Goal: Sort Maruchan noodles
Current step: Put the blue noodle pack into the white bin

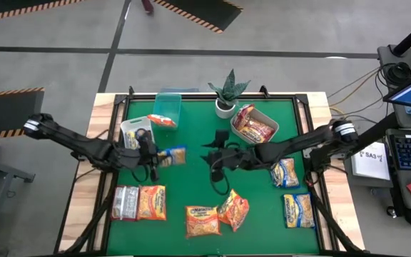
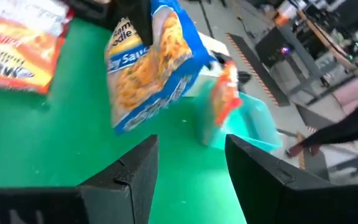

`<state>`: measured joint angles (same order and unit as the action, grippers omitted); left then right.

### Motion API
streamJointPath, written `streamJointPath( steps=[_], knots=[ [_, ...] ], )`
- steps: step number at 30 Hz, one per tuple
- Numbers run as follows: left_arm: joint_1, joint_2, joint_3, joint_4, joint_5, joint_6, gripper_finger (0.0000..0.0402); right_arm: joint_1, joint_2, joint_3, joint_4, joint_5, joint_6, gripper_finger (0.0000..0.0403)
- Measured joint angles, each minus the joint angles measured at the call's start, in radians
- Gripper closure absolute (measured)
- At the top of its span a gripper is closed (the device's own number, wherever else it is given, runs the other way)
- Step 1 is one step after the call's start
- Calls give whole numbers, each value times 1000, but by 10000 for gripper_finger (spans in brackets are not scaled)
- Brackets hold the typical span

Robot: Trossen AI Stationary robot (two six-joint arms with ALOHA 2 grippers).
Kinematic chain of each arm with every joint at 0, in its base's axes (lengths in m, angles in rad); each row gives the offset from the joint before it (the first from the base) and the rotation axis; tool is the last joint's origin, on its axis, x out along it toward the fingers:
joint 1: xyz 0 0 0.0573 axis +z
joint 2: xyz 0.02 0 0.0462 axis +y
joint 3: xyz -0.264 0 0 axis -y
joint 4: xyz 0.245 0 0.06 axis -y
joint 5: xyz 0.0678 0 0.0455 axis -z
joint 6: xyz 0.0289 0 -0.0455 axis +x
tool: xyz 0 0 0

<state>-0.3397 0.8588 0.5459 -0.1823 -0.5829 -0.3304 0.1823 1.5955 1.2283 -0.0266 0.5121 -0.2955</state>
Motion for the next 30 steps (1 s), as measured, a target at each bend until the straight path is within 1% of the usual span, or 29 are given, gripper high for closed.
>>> streamJointPath(
  steps=[3, 6, 9, 10, 12, 15, 19, 24, 28, 30],
  knots=[
    [0, -29, 88, -203, -152, -35, 400, -25, -44, -1, -34, -1, 48, 228],
    [1, -31, 178, -455, -327, -137, 400, -49, -71, -5, -48, -2, 86, 232],
    [2, -17, 256, -713, -506, -353, 400, -73, -78, -7, -49, -3, 103, 235],
    [2, -12, 273, -800, -545, -440, 400, -81, -78, -7, -50, -3, 108, 236],
    [4, -3, 295, -940, -589, -618, 400, -96, -72, -7, -49, -4, 115, 236],
    [9, 6, 296, -1079, -585, -824, 400, -116, -58, -9, -48, -4, 124, 236],
    [23, 23, 272, -1189, -527, -1008, 400, -139, -43, -15, -47, -6, 147, 236],
    [60, 42, 220, -1200, -508, -1152, 400, -159, -34, -29, -46, -7, 167, 236],
    [114, 63, 180, -1199, -442, -1226, 400, -165, -34, -39, -43, -6, 173, 236],
    [132, 77, 157, -1186, -433, -1264, 400, -164, -34, -40, -44, -6, 173, 236]
  ],
)
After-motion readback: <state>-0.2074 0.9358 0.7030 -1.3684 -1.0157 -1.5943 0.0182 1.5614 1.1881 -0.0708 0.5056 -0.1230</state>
